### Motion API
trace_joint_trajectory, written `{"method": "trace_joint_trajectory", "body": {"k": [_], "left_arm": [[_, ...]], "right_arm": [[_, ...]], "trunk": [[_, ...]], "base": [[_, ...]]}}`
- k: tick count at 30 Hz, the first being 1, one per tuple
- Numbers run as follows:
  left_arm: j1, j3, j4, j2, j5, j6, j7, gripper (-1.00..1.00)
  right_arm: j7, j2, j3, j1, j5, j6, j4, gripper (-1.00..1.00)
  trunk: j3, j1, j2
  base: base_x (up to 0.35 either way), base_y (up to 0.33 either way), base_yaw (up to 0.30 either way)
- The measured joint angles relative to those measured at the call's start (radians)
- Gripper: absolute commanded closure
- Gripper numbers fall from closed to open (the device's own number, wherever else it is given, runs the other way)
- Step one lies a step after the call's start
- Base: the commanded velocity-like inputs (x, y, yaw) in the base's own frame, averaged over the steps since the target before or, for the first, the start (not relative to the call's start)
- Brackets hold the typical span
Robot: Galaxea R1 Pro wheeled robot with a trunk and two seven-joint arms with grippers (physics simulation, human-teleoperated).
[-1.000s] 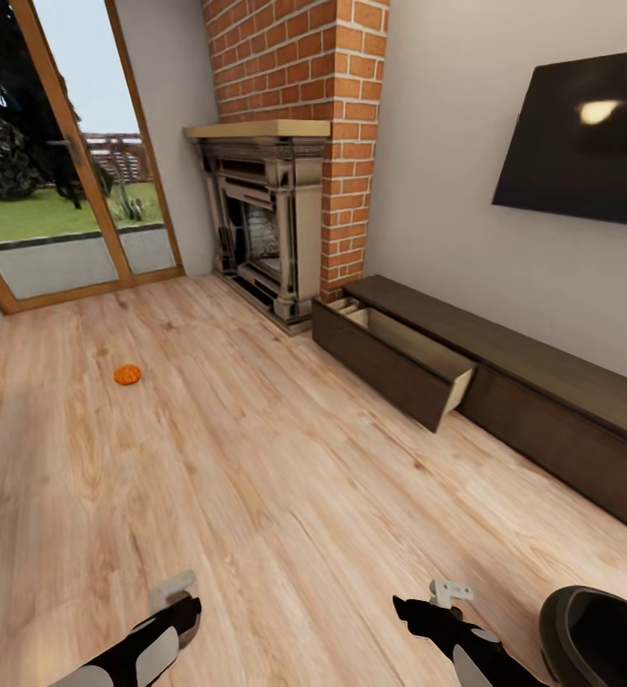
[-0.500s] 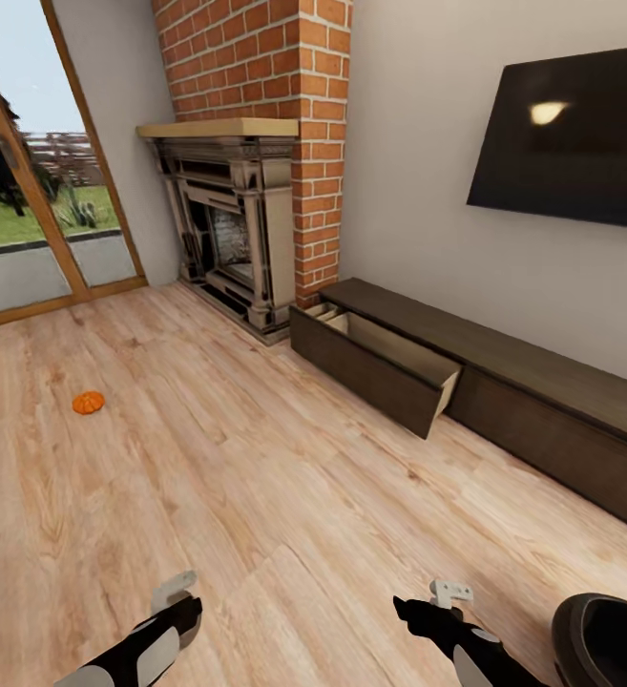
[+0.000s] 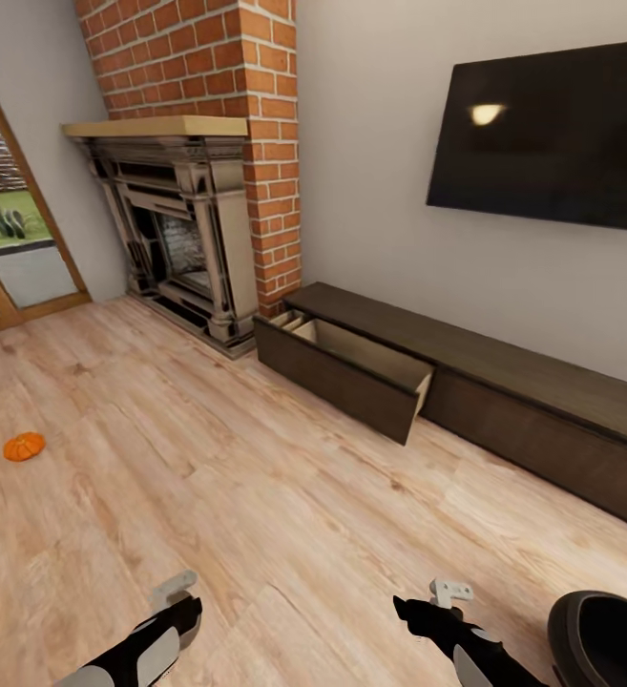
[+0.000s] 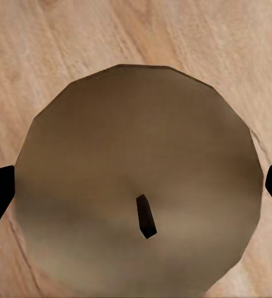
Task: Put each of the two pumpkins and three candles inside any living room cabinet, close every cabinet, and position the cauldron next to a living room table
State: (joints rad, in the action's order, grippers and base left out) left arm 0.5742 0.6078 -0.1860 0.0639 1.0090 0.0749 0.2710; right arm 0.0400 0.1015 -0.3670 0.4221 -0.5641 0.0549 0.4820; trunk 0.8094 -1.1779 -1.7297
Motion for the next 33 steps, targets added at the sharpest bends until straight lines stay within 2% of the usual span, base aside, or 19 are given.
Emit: {"method": "trace_joint_trajectory", "body": {"k": [33], "left_arm": [[0.001, 0.0, 0.001, -0.001, 0.0, 0.001, 0.0, 1.0]], "right_arm": [[0.0, 0.0, 0.0, 0.0, 0.0, 0.0, 0.0, -1.0]], "trunk": [[0.0, 0.0, 0.0]], "base": [[0.296, 0.145, -0.279]]}}
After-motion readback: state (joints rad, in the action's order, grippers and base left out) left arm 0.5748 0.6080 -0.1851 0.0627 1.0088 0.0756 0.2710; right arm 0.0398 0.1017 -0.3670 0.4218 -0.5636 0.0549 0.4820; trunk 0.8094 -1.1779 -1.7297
